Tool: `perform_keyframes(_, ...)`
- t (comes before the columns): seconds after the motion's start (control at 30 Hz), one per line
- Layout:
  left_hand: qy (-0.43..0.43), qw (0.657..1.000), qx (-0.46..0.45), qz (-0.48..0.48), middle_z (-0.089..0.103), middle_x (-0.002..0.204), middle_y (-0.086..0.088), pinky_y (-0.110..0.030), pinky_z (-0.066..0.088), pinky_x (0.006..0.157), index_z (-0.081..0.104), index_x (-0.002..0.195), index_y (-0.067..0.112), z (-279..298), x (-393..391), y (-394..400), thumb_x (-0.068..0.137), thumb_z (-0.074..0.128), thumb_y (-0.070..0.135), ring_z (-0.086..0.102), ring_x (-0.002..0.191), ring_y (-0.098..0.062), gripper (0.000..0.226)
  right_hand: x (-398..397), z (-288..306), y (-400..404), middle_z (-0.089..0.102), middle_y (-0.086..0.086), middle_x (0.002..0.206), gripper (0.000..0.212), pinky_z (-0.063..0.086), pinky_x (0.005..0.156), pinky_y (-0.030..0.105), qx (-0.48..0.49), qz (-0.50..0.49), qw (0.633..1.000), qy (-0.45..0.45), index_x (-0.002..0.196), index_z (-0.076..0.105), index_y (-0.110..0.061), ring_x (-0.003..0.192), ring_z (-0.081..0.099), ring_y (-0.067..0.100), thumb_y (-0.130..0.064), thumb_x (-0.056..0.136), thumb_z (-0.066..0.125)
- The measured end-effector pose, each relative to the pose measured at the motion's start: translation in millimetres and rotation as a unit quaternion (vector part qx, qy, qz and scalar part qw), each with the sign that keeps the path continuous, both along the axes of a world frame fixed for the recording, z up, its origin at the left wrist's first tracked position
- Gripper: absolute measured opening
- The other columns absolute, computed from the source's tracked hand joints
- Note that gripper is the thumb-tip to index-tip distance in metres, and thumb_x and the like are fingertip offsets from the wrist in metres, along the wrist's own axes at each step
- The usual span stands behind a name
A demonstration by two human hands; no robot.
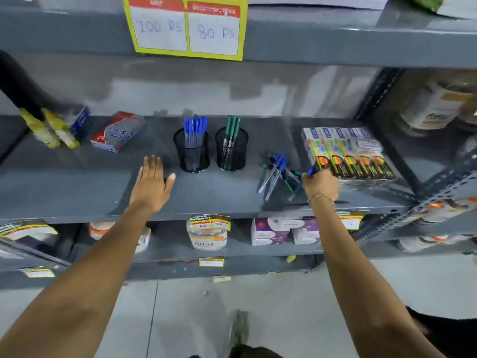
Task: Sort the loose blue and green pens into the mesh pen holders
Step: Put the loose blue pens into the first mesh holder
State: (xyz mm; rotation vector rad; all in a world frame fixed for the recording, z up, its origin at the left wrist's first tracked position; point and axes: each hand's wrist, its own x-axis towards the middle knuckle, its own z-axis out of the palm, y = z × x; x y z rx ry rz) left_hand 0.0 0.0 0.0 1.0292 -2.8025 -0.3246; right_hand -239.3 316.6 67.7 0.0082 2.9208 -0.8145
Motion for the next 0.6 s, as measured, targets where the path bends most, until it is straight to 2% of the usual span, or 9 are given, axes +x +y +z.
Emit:
perform_keyframes(0.17,-0.055,0.998,0.033,0.003,0.000,0.160,-0.013,-0.038,-0.002,0.120,0.004,0.150,0.003,-5,13,-8,0.099,0.023,0.046,-0.005,0.147,-0.027,0.070,2,2,-6,0.069,0.020,0.097,0.032,0.050,0.070,0.037,-0.014,-0.043,0.998,-0.048,0.095,0.065,0.001,0.091,0.065,0.036,-0.028,0.081,0.066)
perform_keyframes(0.23,-0.064,0.997,0.033,-0.004,0.001,0.161,-0.012,-0.038,-0.002,0.120,0.005,0.150,0.004,-4,16,-9,0.099,0.024,0.046,-0.003,0.148,-0.027,0.069,1,7,-9,0.070,0.021,0.095,0.029,0.052,0.072,0.038,-0.053,-0.072,0.996,-0.013,0.092,0.068,-0.001,0.089,0.066,0.037,-0.028,0.081,0.063)
perform_keyframes(0.3,-0.072,0.997,0.026,-0.007,0.000,0.161,-0.012,-0.037,-0.003,0.119,0.004,0.150,0.004,-2,17,-7,0.099,0.022,0.045,-0.004,0.148,-0.026,0.068,0,19,-17,0.069,0.023,0.091,0.030,0.046,0.064,0.031,-0.100,-0.082,0.989,0.077,0.089,0.070,-0.002,0.085,0.066,0.037,-0.029,0.085,0.058)
perform_keyframes(0.37,-0.070,0.997,0.021,-0.006,0.000,0.161,-0.012,-0.037,-0.002,0.120,0.003,0.150,0.004,-3,17,-4,0.099,0.021,0.045,-0.003,0.148,-0.025,0.068,2,40,-32,0.071,0.021,0.086,0.031,0.035,0.057,0.021,-0.157,-0.055,0.971,0.169,0.088,0.069,-0.003,0.078,0.066,0.033,-0.030,0.091,0.054)
perform_keyframes(0.43,-0.065,0.998,0.014,-0.006,0.000,0.161,-0.011,-0.037,-0.002,0.120,0.002,0.150,0.004,-3,18,-4,0.099,0.019,0.045,-0.003,0.148,-0.024,0.068,9,61,-56,0.069,0.020,0.082,0.031,0.034,0.058,0.019,-0.237,-0.012,0.946,0.220,0.090,0.065,0.001,0.075,0.064,0.029,-0.027,0.094,0.052)
perform_keyframes(0.5,-0.069,0.997,0.014,-0.008,-0.001,0.161,-0.012,-0.037,-0.002,0.120,0.001,0.150,0.004,-3,19,-5,0.099,0.018,0.045,-0.004,0.148,-0.023,0.068,25,74,-85,0.067,0.017,0.078,0.031,0.039,0.066,0.025,-0.300,0.047,0.923,0.237,0.090,0.060,0.003,0.073,0.061,0.027,-0.026,0.096,0.050)
perform_keyframes(0.6,-0.075,0.997,0.010,-0.008,-0.002,0.161,-0.012,-0.038,-0.001,0.120,0.000,0.150,0.004,-3,19,-4,0.099,0.016,0.045,-0.004,0.148,-0.024,0.068,56,77,-129,0.072,0.011,0.082,0.027,0.036,0.062,0.019,-0.306,0.149,0.911,0.232,0.092,0.060,-0.003,0.075,0.065,0.026,-0.027,0.096,0.049)
